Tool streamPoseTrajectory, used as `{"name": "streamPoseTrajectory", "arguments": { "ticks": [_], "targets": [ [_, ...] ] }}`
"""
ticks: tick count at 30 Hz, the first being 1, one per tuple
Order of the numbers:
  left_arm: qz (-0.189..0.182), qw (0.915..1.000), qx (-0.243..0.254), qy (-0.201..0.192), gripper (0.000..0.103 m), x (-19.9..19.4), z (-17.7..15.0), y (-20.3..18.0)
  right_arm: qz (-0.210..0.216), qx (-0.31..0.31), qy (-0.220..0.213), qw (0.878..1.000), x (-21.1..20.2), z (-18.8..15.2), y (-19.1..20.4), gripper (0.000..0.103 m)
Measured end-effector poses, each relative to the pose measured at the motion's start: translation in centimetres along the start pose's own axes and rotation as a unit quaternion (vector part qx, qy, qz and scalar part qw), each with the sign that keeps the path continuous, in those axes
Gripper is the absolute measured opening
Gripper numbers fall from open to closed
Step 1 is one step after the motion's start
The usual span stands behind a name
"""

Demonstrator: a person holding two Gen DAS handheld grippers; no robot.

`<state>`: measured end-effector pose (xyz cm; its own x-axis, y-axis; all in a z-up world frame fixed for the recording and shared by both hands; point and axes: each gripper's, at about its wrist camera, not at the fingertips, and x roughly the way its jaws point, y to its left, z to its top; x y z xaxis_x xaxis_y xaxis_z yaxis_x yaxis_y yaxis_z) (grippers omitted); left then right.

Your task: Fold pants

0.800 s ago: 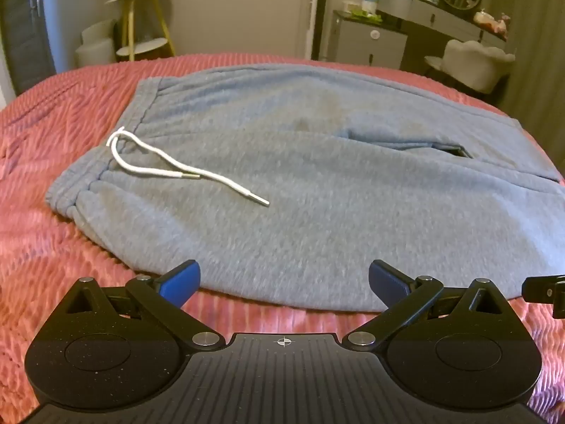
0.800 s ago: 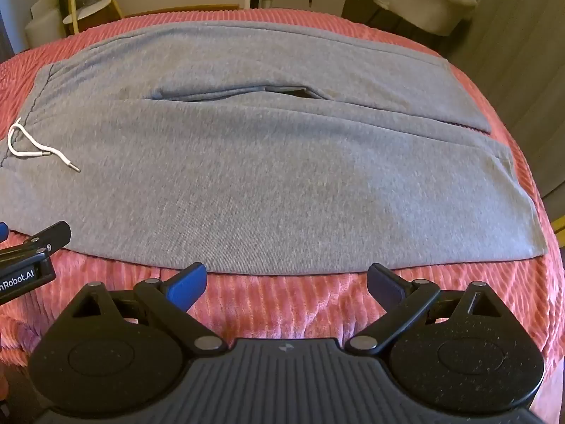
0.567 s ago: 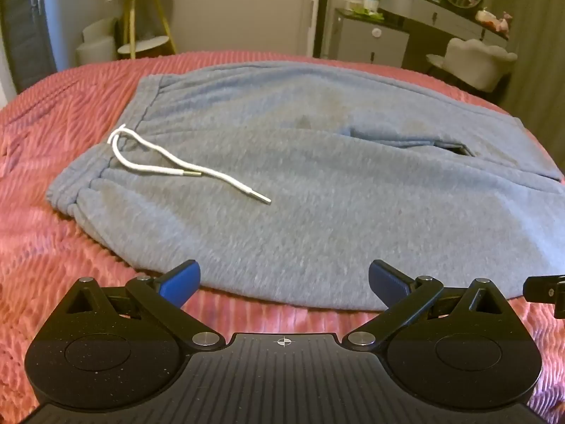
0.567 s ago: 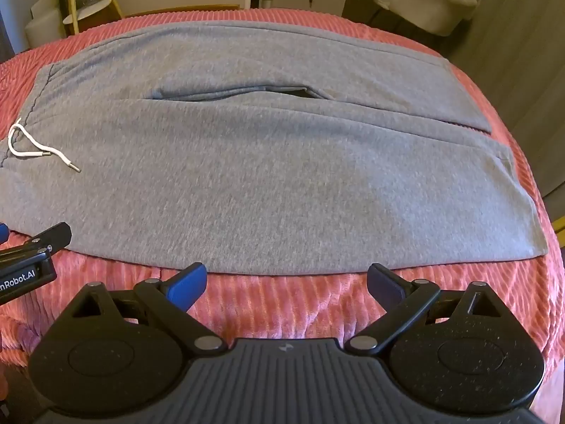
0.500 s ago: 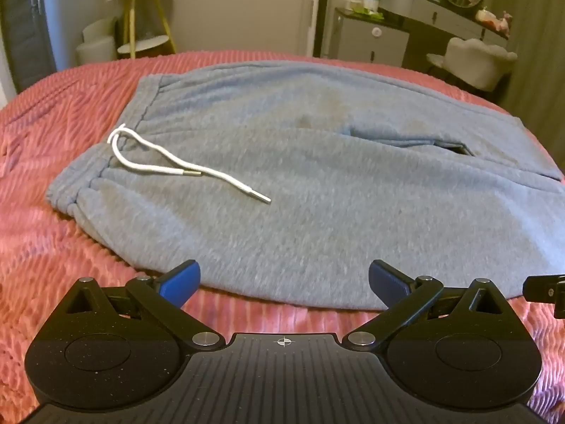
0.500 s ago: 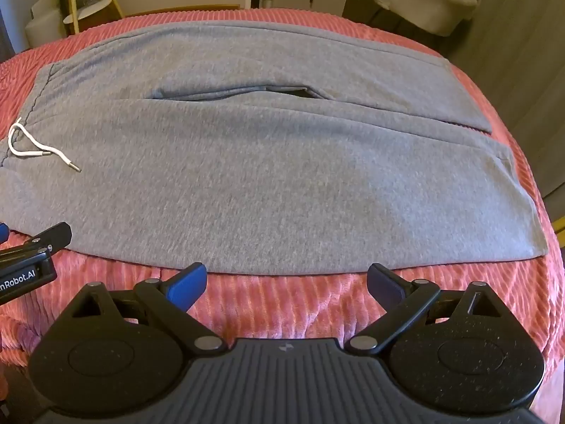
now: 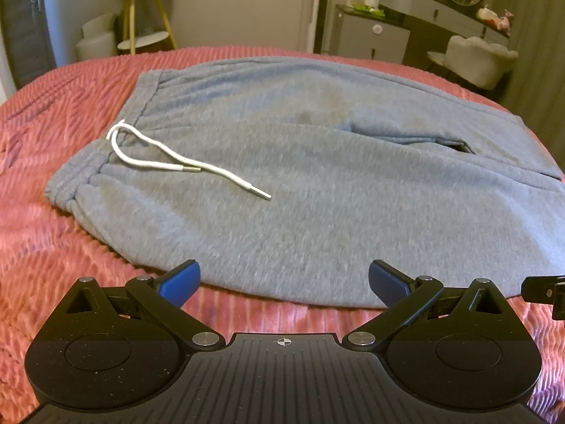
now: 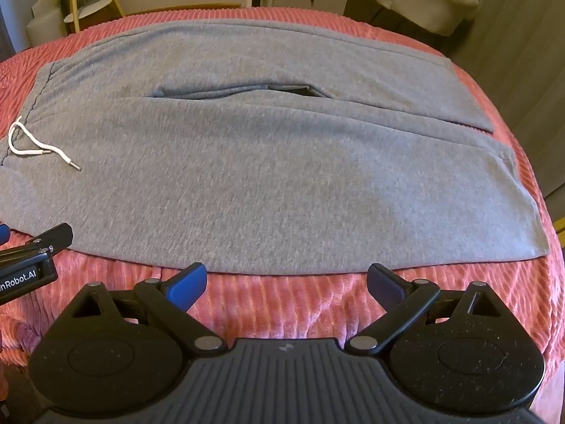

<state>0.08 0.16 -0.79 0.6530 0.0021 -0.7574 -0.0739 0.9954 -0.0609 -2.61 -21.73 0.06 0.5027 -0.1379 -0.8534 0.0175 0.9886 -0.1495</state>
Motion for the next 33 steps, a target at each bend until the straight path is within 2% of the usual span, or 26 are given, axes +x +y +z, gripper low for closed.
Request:
{"name": "streamPoseTrajectory", "arguments": {
  "ticks": [33],
  "targets": [
    [0.002,0.9999,-0.003,0.013,0.103,0.30,-0.08,0.25,-0.001,-0.006,0.001,1.000,0.44,-0.10,0.58,0.097]
  ]
}}
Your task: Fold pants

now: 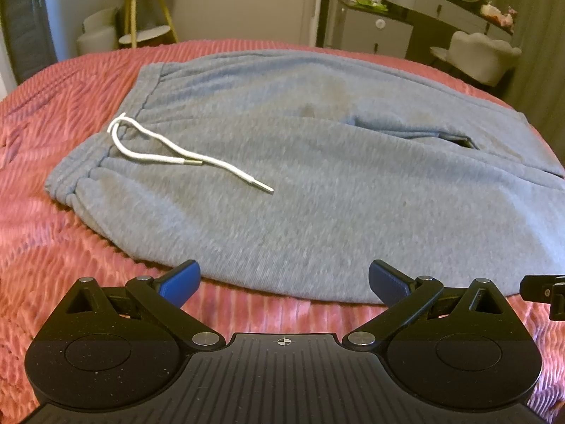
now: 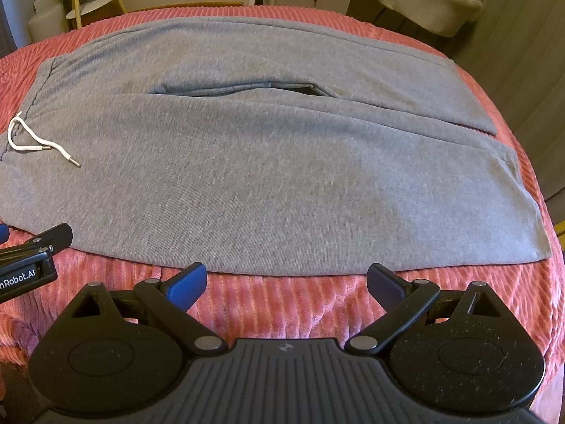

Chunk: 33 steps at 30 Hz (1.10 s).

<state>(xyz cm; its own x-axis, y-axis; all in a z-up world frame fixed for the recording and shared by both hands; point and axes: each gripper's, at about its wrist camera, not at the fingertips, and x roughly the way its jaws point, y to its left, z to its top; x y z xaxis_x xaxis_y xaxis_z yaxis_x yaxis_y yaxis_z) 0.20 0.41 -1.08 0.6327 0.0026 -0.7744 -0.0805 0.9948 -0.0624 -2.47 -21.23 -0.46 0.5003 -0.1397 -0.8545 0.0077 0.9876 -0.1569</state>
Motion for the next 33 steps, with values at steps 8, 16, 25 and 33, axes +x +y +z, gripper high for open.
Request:
{"name": "streamPoseTrajectory", "arguments": {
  "ticks": [8,16,25,33],
  "targets": [
    [0.005,1.0000,0.000,0.008,0.103,0.3,0.2,-0.1,0.002,0.001,0.000,1.000,0.1,0.0,0.0,0.097],
    [0.016,0.9997,0.001,0.017,0.103,0.7,0.2,-0.3,0.009,-0.003,0.003,1.000,0.7,0.0,0.3,0.097],
    [0.026,0.9994,0.005,0.022,0.103,1.2,0.3,-0.6,0.019,-0.003,0.012,1.000,1.4,0.2,0.5,0.097],
    [0.025,0.9994,0.004,0.024,0.103,1.4,0.3,-0.6,0.021,-0.001,0.015,1.000,1.7,0.3,0.5,0.097]
  ]
}}
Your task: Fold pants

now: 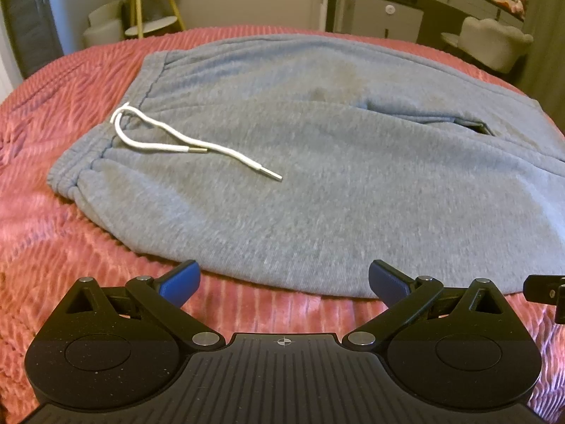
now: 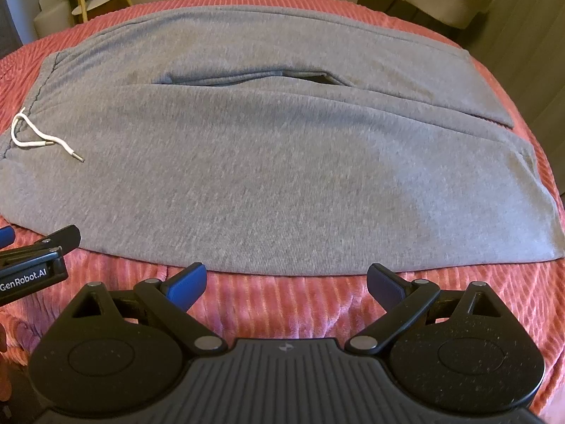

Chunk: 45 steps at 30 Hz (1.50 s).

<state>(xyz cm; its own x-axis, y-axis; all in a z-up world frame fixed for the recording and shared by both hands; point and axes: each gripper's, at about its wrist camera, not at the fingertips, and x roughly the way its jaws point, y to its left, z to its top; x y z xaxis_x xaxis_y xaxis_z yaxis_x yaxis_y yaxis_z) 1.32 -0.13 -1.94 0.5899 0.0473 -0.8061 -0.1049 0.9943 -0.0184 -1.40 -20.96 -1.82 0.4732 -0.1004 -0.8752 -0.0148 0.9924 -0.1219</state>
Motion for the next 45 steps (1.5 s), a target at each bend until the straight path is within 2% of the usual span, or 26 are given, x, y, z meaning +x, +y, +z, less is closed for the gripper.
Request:
{"name": "streamPoseTrajectory", "arguments": {
  "ticks": [45],
  "targets": [
    [-0.001,0.9999,-0.004,0.012,0.103,0.6,0.1,0.2,-0.001,0.001,0.017,1.000,2.1,-0.1,0.5,0.097]
  ]
}}
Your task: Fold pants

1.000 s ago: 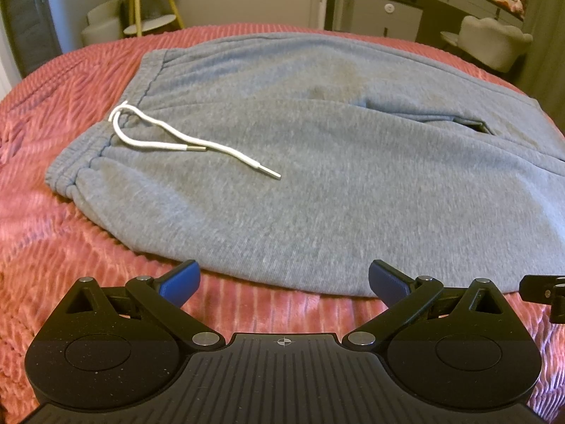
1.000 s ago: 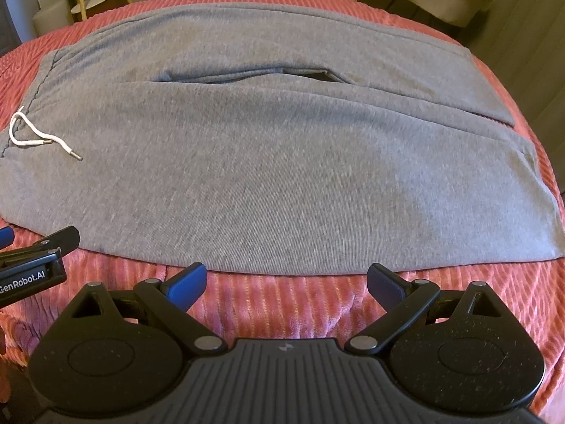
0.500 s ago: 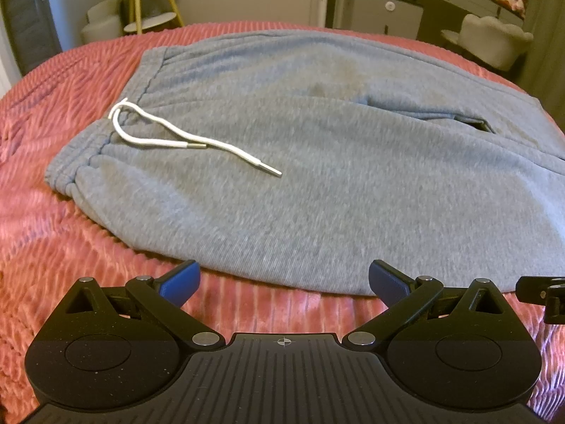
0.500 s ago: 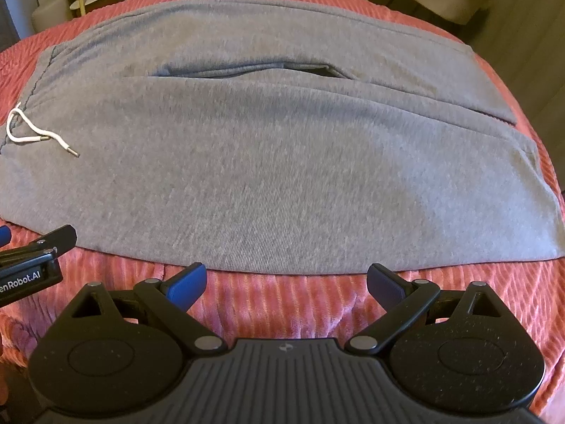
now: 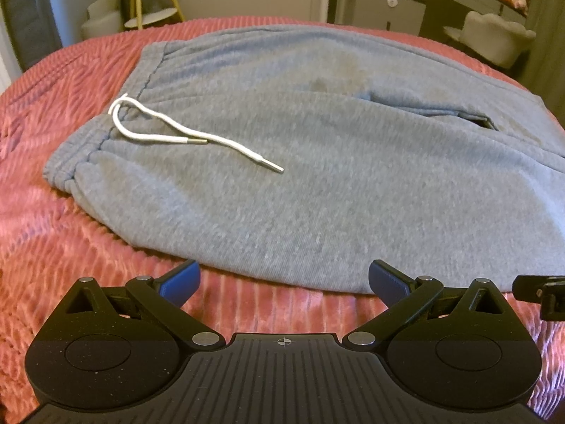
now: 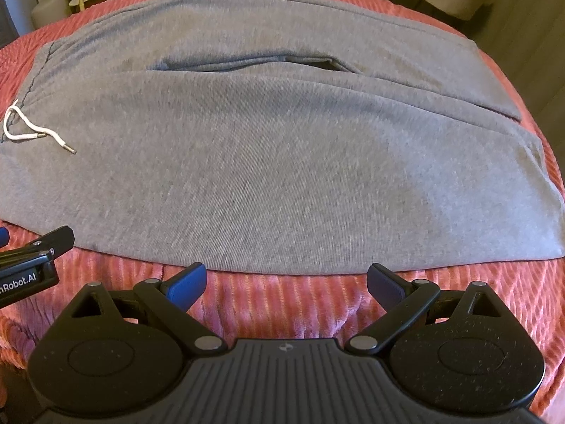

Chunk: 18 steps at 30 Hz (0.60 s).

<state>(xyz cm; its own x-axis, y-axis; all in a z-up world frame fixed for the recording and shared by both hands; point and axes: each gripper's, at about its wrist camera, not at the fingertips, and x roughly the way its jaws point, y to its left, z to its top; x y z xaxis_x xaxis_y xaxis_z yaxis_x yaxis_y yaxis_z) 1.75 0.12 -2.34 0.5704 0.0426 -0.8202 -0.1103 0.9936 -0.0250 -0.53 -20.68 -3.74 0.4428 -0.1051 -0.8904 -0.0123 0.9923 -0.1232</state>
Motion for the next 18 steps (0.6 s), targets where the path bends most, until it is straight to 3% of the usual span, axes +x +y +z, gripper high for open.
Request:
{"name": "streamPoseTrajectory", "arguments": {
  "ticks": [4,7,9,12,14,15,17,18],
  "targets": [
    [0.010,0.9999,-0.008,-0.004,0.103,-0.3,0.3,0.3,0.020,0.028,-0.021,0.999,-0.5,-0.1,-1.2,0.097],
    [0.034,0.9991,-0.018,-0.016,0.103,-0.9,1.3,0.4,0.068,0.081,-0.060,0.993,-1.8,0.5,-3.9,0.097],
    [0.045,0.9980,-0.027,-0.036,0.103,-1.7,2.4,0.2,0.104,0.124,-0.105,0.981,-2.5,1.0,-6.5,0.097],
    [0.050,0.9966,-0.041,-0.050,0.103,-2.0,5.0,-0.6,0.114,0.205,-0.192,0.953,-3.4,1.9,-10.5,0.097],
    [0.044,0.9958,-0.060,-0.053,0.103,-1.4,7.2,-1.2,0.123,0.238,-0.222,0.938,-3.3,3.4,-12.7,0.097],
    [0.037,0.9951,-0.075,-0.053,0.103,-0.8,8.5,-1.5,0.145,0.245,-0.215,0.934,-2.5,4.4,-13.6,0.097],
    [0.023,0.9931,-0.101,-0.055,0.103,0.7,10.6,-1.9,0.215,0.255,-0.132,0.934,1.0,7.7,-15.6,0.097],
    [0.020,0.9918,-0.113,-0.057,0.103,1.7,11.4,-2.0,0.224,0.273,-0.104,0.930,2.5,8.9,-16.3,0.097]
  ]
}}
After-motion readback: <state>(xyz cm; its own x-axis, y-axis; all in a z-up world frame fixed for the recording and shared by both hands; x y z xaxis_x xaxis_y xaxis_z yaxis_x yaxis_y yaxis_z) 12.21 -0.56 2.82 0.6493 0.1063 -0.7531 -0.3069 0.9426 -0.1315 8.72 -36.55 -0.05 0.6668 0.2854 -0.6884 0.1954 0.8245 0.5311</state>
